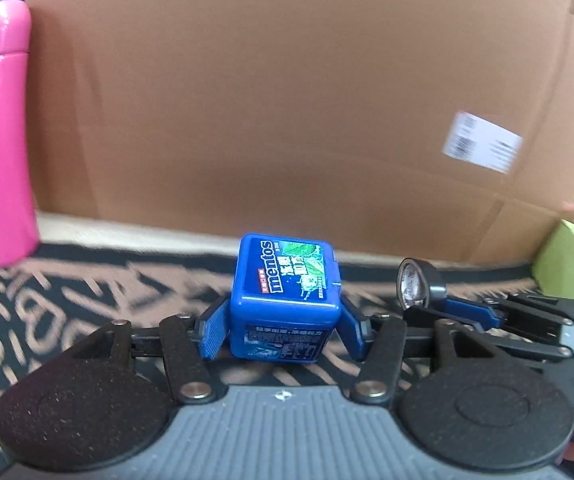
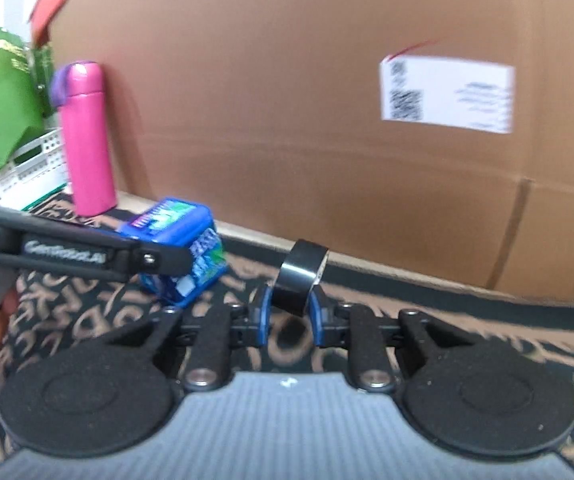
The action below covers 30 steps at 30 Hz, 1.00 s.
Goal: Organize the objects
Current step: 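Grasp the blue Mentos tin with the left tool while the right tool grasps the black tape, then carry the tin and black tape into the lime-green box and open both tools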
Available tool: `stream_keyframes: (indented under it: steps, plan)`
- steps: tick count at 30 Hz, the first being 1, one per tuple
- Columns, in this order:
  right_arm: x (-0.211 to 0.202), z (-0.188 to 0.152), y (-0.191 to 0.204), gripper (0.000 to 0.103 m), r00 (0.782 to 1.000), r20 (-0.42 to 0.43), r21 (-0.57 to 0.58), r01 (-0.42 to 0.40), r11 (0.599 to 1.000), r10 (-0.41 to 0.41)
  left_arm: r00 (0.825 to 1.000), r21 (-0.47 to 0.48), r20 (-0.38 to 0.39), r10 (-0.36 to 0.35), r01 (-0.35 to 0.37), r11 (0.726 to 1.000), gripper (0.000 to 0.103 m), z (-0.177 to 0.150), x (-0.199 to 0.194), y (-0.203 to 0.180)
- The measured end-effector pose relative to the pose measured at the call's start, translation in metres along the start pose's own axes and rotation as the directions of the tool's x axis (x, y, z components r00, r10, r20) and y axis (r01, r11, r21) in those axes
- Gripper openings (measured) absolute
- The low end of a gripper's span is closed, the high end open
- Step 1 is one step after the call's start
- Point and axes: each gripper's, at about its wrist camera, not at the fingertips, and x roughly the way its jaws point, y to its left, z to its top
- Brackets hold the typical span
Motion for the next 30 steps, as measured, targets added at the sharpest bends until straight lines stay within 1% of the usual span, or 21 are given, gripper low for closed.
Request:
stream_keyframes:
  steps: [2,6,10,12,14,16,17,19,20,22,26,28,30]
  plan:
    - [-0.027,-0.012,-0.002,0.020,1.000,0.009,0.009,-0.013,1.000,0.012,0.999,0.018,-0.015,-0.030,0.030,0.999,0.059,-0.009,-0.010,-0.014]
    - [-0.081,-0.044,-0.011,0.020,1.000,0.012,0.049,0.002,0.999,-0.002,0.992,0.062,-0.048,-0.118,0.121,0.991,0.059,-0.031,-0.027,-0.050]
    - [-0.136,-0.073,-0.026,0.020,0.998,0.021,0.109,0.059,0.992,-0.061,0.982,0.120,-0.069,-0.178,0.185,0.975,0.060,-0.058,-0.036,-0.089]
    - [-0.164,-0.087,-0.036,0.020,0.996,0.024,0.156,0.079,0.985,-0.084,0.980,0.143,-0.072,-0.186,0.194,0.970,0.060,-0.070,-0.040,-0.108]
    - [-0.189,-0.100,-0.048,0.020,0.994,0.026,0.181,0.104,0.978,-0.110,0.988,0.184,-0.049,-0.148,0.155,0.971,0.060,-0.079,-0.041,-0.128]
    - [-0.203,-0.110,-0.055,0.020,0.991,0.026,0.190,0.123,0.974,-0.131,0.995,0.213,-0.031,-0.098,0.103,0.972,0.061,-0.082,-0.035,-0.138]
    - [-0.208,-0.114,-0.058,0.020,0.990,0.030,0.196,0.127,0.972,-0.135,0.996,0.214,-0.040,-0.077,0.084,0.973,0.060,-0.081,-0.030,-0.141]
    - [-0.217,-0.119,-0.065,0.020,0.990,0.038,0.212,0.128,0.969,-0.139,0.995,0.177,-0.071,-0.064,0.076,0.981,0.060,-0.081,-0.022,-0.141]
    - [-0.218,-0.121,-0.067,0.020,0.989,0.041,0.221,0.130,0.967,-0.142,0.995,0.160,-0.075,-0.064,0.076,0.984,0.060,-0.081,-0.024,-0.140]
    - [-0.222,-0.125,-0.074,0.020,0.988,0.049,0.241,0.131,0.962,-0.147,0.995,0.159,-0.085,-0.059,0.072,0.985,0.059,-0.081,-0.029,-0.141]
    - [-0.232,-0.129,-0.082,0.020,0.985,0.080,0.270,0.129,0.954,-0.156,0.990,0.173,-0.097,-0.106,0.121,0.977,0.058,-0.070,-0.033,-0.160]
    - [-0.240,-0.128,-0.087,0.020,0.980,0.103,0.273,0.136,0.952,-0.170,0.987,0.199,-0.086,-0.135,0.150,0.968,0.057,-0.063,-0.036,-0.178]
    - [-0.252,-0.124,-0.094,0.020,0.972,0.134,0.273,0.149,0.950,-0.191,0.980,0.215,-0.078,-0.181,0.194,0.957,0.057,-0.053,-0.041,-0.198]
